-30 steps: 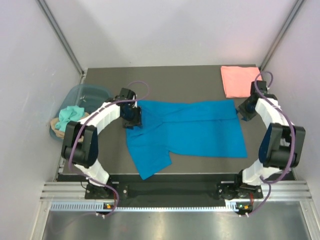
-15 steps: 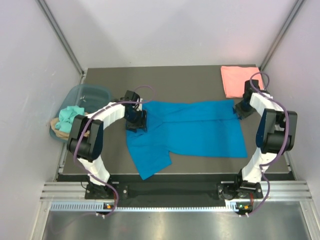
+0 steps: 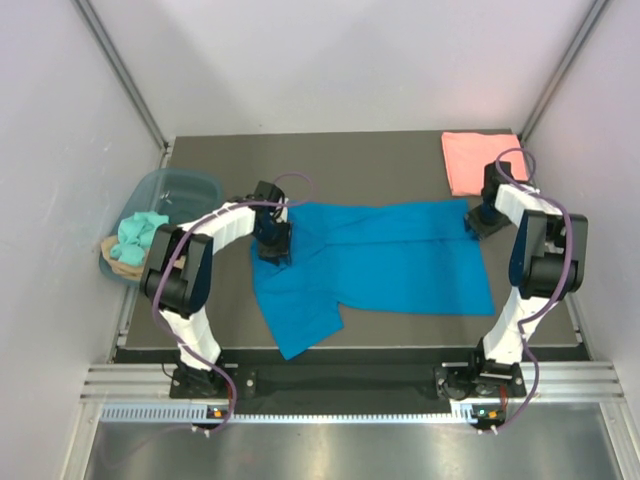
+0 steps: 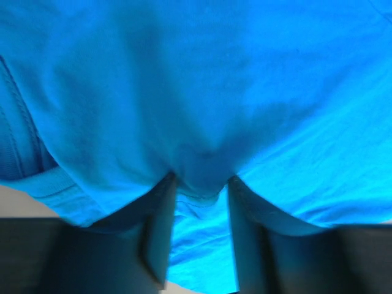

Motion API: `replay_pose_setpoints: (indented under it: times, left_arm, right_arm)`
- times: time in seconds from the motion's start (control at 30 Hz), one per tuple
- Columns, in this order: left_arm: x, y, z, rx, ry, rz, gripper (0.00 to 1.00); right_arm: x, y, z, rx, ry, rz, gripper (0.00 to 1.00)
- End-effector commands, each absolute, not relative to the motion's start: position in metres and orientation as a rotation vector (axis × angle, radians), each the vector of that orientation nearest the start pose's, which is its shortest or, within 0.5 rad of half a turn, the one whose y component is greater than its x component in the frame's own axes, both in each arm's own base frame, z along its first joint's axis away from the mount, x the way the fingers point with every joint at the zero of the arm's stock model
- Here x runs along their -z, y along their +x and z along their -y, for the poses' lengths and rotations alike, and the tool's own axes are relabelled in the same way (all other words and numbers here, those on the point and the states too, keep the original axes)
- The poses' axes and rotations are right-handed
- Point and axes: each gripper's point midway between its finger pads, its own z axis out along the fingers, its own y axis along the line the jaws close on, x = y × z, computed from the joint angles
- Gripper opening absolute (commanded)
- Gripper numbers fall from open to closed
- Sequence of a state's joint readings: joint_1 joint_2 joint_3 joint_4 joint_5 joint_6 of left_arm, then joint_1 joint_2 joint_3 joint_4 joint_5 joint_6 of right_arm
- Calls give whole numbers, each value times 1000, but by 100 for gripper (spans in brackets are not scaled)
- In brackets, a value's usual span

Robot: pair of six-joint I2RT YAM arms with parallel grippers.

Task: Fold and stack the t-shirts
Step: Fold the tshirt

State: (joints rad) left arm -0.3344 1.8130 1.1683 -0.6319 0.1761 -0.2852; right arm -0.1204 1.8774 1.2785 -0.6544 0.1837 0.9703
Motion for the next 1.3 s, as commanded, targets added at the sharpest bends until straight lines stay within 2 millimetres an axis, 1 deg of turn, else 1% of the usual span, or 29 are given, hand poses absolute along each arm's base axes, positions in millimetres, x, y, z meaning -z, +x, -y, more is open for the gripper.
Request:
replay_pose_setpoints:
  times: [0.0,0.03,0.13,0.17,0.2,0.23,0.27,0.33,0.37,0.43,0.47,0.5,0.6,0.73,0.87,0.93,1.0,1.03,1.1,1.17,1.23,1.27]
  left_arm:
    - [-20,324,154,340,117,-2886,41]
    - [-19,324,154,333,118,-2886,39]
    - [-17,325,153,323,114,-2890,25]
    - [-16,324,152,317,109,-2896,16]
    - [-16,325,151,308,107,-2896,10]
    - [-16,325,150,298,106,-2899,1]
    - [-19,327,150,290,100,-2892,0]
    - [-23,328,147,271,88,-2887,0]
    - [-31,331,148,272,83,-2869,0]
    - [-37,332,144,239,60,-2862,0]
    - [-46,335,143,235,54,-2841,0]
    - [-49,336,142,225,48,-2835,0]
    - [-58,337,138,193,26,-2822,0]
    - [-54,331,139,203,29,-2852,0]
    - [-44,322,139,209,29,-2893,0]
    - [-41,318,137,203,26,-2902,0]
    - [-44,318,136,196,21,-2895,0]
    - [-46,318,136,198,21,-2890,0]
    - [-48,319,136,197,16,-2887,0]
    - [-50,322,138,204,15,-2882,0]
    - [-52,323,139,210,9,-2876,9]
    - [-53,324,139,213,9,-2874,12]
  right_arm:
    - [-37,401,50,85,1485,-2304,34]
    - [-36,400,50,86,1485,-2305,33]
    - [-33,399,49,91,1488,-2313,28]
    - [-33,399,49,93,1487,-2313,25]
    - [-34,400,50,94,1483,-2309,20]
    - [-35,401,49,90,1480,-2308,13]
    - [-36,400,49,92,1478,-2306,2]
    - [-41,401,50,85,1474,-2297,0]
    - [-42,402,50,83,1471,-2294,0]
    - [-49,402,49,74,1462,-2283,0]
    - [-51,401,49,75,1460,-2282,0]
    - [-55,401,49,71,1453,-2274,0]
    - [-61,400,50,78,1443,-2267,0]
    - [-58,398,49,85,1435,-2296,0]
    - [-51,396,46,83,1424,-2336,14]
    - [-49,394,45,85,1423,-2341,15]
    - [-50,393,45,80,1419,-2335,7]
    - [-52,395,46,75,1415,-2324,6]
    - [-57,398,45,63,1401,-2320,9]
    - [-59,400,45,58,1393,-2322,15]
    - [-61,402,45,55,1389,-2318,15]
    - [-63,402,45,52,1387,-2314,13]
